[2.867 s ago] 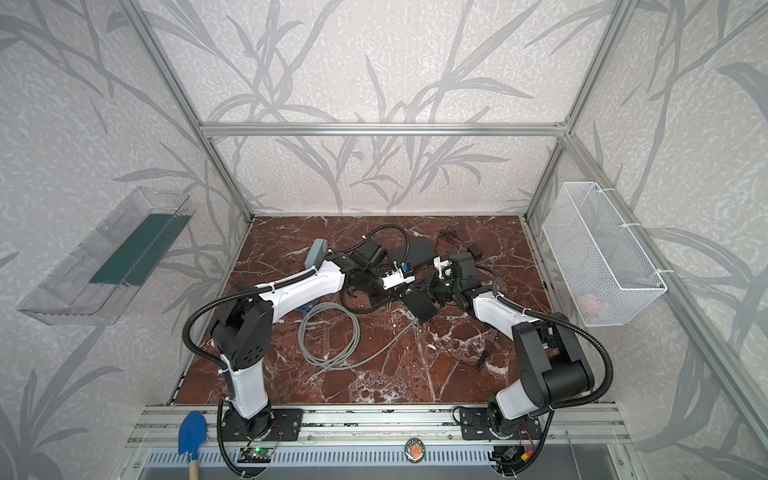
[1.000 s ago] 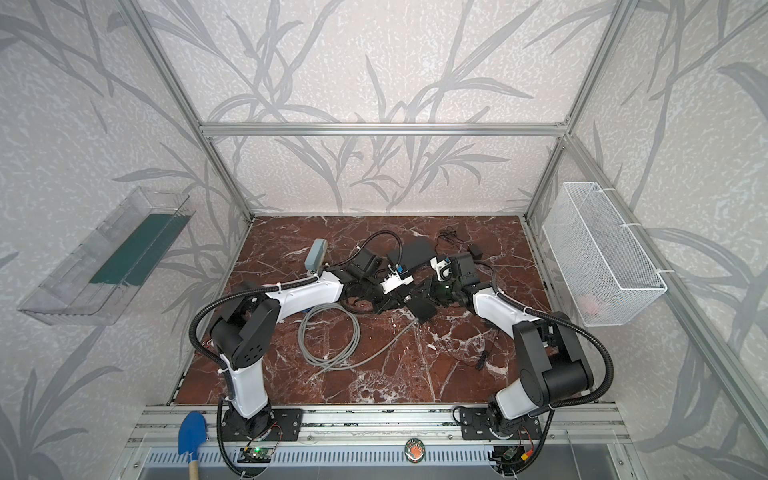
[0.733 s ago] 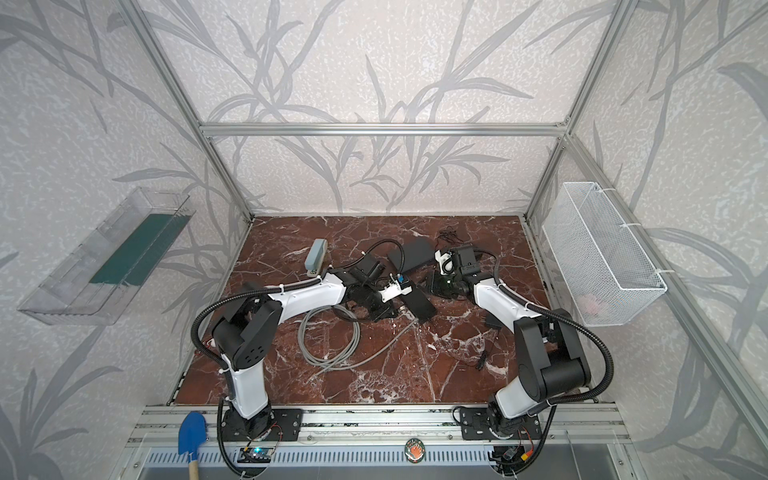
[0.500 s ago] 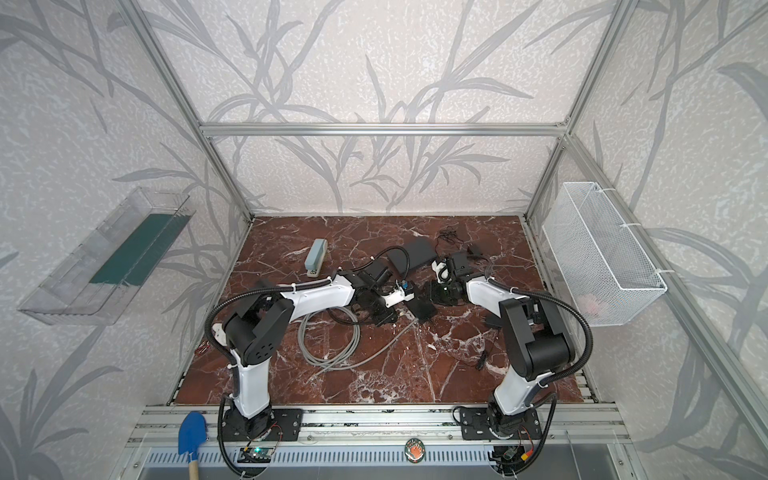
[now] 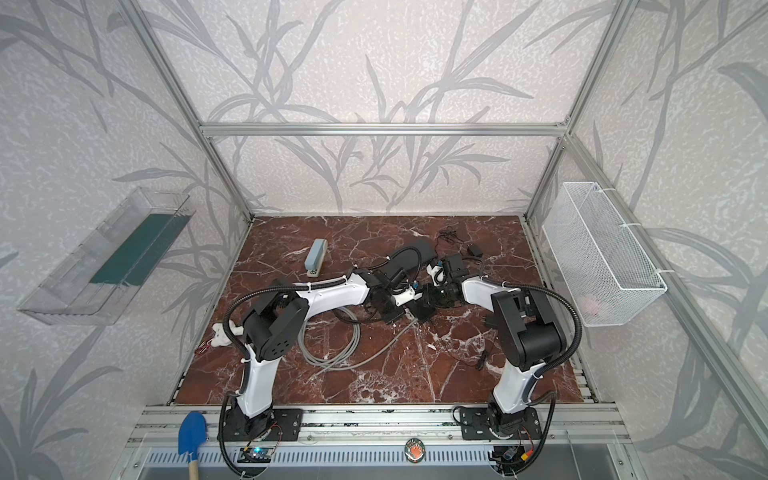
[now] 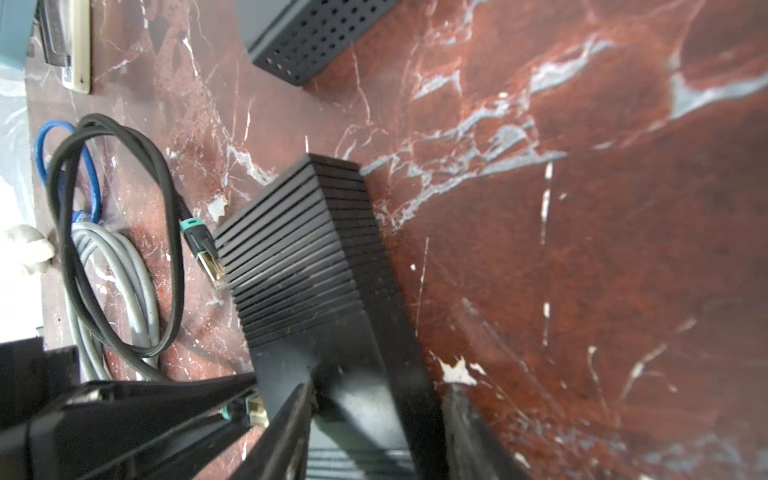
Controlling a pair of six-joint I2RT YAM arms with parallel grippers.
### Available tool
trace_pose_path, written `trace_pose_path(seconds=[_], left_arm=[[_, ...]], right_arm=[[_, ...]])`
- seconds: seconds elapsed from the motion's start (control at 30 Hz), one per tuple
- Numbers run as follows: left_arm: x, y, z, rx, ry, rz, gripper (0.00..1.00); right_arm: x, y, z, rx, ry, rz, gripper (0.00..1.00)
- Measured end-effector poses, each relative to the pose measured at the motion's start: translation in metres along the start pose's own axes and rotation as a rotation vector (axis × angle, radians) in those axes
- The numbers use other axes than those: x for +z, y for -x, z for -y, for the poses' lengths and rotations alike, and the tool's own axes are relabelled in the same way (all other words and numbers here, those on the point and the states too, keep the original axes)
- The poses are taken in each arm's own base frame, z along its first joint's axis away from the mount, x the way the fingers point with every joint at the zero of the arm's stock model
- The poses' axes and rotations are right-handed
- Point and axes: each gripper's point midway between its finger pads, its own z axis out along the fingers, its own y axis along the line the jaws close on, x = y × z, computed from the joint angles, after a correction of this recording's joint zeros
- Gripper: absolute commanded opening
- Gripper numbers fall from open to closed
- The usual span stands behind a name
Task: Insert the plug into the switch port
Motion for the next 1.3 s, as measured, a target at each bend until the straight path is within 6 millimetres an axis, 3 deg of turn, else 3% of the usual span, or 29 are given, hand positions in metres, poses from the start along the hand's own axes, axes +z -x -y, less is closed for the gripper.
trace_pose_path(seconds=[0.9, 1.3], left_arm=[[0.003, 0.004, 0.001, -0.093, 0.067, -0.032, 0.00], [0.003, 0.006, 0.002, -0.054, 0.040, -0.022, 0.00]], right_arm=[[0.001, -0.006, -0.003, 0.072, 0.082, 0.001, 0.44], [0.001, -0.009, -0.006, -0.003, 0.128, 0.010, 0.39]])
